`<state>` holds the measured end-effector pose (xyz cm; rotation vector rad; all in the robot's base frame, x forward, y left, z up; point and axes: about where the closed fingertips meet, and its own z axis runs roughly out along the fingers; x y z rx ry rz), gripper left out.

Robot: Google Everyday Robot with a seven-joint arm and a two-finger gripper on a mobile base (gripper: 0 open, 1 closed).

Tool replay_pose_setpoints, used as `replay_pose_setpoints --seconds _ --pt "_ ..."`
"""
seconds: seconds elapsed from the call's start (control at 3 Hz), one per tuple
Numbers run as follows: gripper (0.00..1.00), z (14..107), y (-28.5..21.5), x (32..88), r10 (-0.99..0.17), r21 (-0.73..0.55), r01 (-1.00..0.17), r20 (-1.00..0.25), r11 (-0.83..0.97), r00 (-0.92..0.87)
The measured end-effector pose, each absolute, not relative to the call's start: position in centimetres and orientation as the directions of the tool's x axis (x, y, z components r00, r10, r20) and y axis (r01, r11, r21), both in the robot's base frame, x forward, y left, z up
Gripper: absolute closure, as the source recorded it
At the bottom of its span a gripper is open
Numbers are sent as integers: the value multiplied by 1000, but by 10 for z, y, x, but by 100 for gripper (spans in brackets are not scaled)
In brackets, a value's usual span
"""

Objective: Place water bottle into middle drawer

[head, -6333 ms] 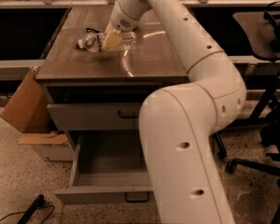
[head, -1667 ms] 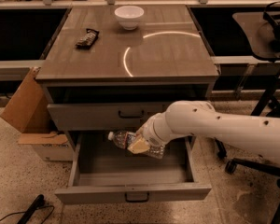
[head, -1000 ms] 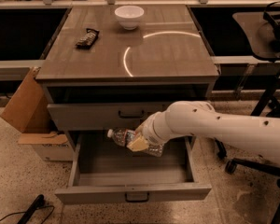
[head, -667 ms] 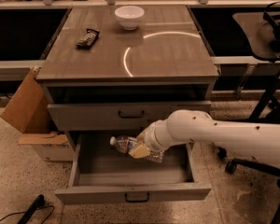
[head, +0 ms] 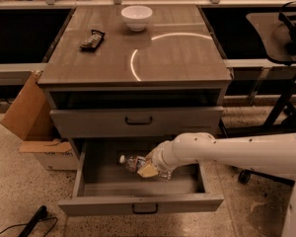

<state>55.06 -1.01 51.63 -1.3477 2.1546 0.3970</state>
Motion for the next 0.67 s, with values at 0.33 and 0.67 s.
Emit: replay_pose_setpoints --seconds 0.33,0.67 --pt "97 468 -16 558 -703 -54 -864 -609 500 -368" --pt "75 447 -16 565 -682 -61 -849 -628 524 -376"
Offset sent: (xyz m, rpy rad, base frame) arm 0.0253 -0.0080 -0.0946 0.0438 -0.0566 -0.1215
